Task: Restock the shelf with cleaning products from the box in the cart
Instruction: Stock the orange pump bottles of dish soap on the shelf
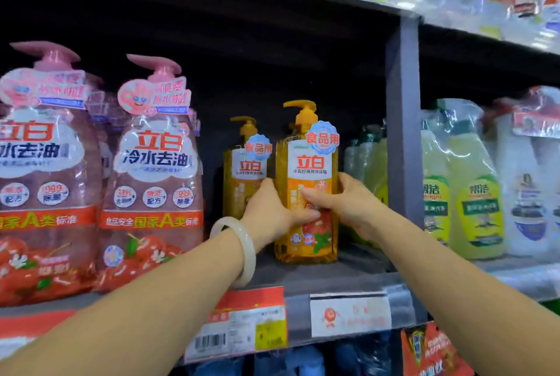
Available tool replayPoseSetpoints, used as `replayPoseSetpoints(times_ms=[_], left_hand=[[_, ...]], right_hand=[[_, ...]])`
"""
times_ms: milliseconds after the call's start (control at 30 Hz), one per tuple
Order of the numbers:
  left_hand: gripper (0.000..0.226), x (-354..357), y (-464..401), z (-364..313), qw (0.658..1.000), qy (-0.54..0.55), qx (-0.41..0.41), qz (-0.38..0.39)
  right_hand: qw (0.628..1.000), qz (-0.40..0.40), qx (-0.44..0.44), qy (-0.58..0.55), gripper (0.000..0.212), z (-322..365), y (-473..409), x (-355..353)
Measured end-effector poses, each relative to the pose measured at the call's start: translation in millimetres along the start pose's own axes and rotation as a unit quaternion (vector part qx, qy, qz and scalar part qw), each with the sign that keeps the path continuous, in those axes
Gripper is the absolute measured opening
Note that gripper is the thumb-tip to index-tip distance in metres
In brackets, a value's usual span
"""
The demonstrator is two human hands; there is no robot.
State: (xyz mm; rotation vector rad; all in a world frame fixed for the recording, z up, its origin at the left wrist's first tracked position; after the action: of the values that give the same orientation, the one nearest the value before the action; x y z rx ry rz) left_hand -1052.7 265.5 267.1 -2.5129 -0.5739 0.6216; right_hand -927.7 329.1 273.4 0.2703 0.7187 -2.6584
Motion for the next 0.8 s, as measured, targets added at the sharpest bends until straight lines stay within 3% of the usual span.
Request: replayPoseSetpoints(times_ms=[133, 167, 300, 467, 700, 800], left_hand=[[0.082, 7.2, -12.0, 2.4, 0.998, -0.059, -0.013, -0.002], [0.085, 9.2, -15.6, 2.3, 0.998, -0.068, -0.016, 0.003], [0.095, 13.2, -28.9, 2.1, 0.994, -0.104, -0.029, 0.02], [0.091, 21.1, -35.0, 9.5, 0.988, -0.144, -0.05, 0.033], [0.054, 24.7, -35.4, 30.7, 0.968, -0.238, -0.081, 0.023], [0.052, 22.5, -38.3, 32.9, 0.966, -0.241, -0.095, 0.012]], right_hand=[[1.0, 0.011, 0.005, 0.022, 0.022, -9.8, -2.8, -1.4], [1.0, 0.008, 0.012, 0.025, 0.025, -12.7, -4.8, -1.3], [0.998, -0.03, 0.038, 0.039, 0.072, -22.2, -19.1, 0.3], [0.996, -0.055, 0.05, 0.049, 0.063, -30.5, -33.9, 0.2], [0.991, -0.029, 0.097, 0.091, 0.061, -34.9, -47.8, 2.6], [0.986, -0.018, 0.126, 0.112, 0.063, -34.9, -48.3, 5.1]])
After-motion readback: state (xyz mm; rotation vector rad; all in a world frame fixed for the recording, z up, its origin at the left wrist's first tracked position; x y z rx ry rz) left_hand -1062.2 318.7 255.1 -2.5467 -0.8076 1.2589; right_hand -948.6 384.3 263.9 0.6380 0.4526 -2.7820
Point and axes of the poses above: each hand's wrist, its own y-axis away from the middle knuckle, its own x-axis out of the palm, z = x × y, the point moved 8 cm from there along -y, towards the middle knuckle, and after that the axes turned 6 degrees about y, right-handed, at the moved point
